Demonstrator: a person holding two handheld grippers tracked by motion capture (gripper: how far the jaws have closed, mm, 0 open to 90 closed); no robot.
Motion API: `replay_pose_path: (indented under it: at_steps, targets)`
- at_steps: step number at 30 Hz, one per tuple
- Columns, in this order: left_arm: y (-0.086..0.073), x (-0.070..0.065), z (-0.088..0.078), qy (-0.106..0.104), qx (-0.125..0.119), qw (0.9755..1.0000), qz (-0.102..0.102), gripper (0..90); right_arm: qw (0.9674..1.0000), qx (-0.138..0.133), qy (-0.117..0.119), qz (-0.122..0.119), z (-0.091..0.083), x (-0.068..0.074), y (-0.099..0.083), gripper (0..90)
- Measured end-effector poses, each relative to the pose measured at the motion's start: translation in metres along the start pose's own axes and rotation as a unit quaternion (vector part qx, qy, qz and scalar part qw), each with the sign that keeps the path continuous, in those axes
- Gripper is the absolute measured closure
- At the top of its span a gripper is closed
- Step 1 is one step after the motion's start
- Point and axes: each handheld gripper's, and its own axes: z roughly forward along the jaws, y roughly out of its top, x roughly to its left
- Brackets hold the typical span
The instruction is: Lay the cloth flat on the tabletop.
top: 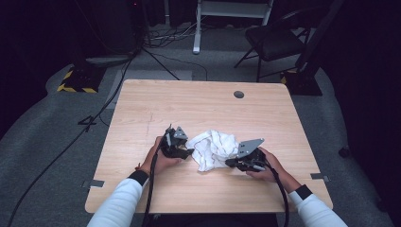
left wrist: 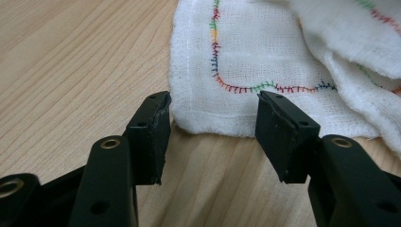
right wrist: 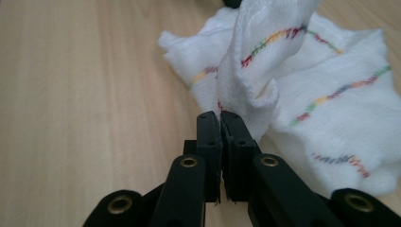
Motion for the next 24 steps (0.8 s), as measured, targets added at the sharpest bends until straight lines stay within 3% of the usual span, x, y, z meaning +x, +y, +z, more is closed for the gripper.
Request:
replay_pose_path:
  at_steps: [3,6,8,10,13,16,18,24]
  targets:
    - [0.0,0.0,0.0,0.001,0.002,1.0,-0.001,45.7,0.9997,0.017,0.011,-0.015,-0.006,0.01,-0.008,85.0]
    - [0.0,0.0,0.0,0.003,0.002,1.0,-0.003,44.2,0.9993,0.03,0.004,-0.021,-0.011,0.018,-0.019,81.3]
    - [0.0,0.0,0.0,0.004,0.003,1.0,-0.002,44.0,0.9995,0.028,-0.007,-0.016,-0.016,0.019,-0.024,77.6]
    - [0.0,0.0,0.0,0.005,0.003,1.0,-0.002,44.0,0.9993,0.01,-0.036,-0.002,-0.024,0.015,-0.026,73.8]
    - [0.0,0.0,0.0,0.002,0.001,1.0,-0.003,44.0,0.9971,-0.025,-0.067,0.027,-0.032,0.006,-0.018,65.7]
    - [0.0,0.0,0.001,0.002,-0.001,1.0,-0.002,44.1,0.9944,-0.042,-0.087,0.043,-0.029,-0.003,-0.004,55.7]
    - [0.001,0.0,0.002,0.0,-0.003,1.0,-0.001,44.1,0.9934,-0.046,-0.093,0.049,-0.022,-0.01,0.007,48.3]
    - [0.001,0.0,0.003,-0.001,-0.007,1.0,0.002,45.4,0.9924,-0.044,-0.09,0.071,0.008,-0.025,0.032,43.5]
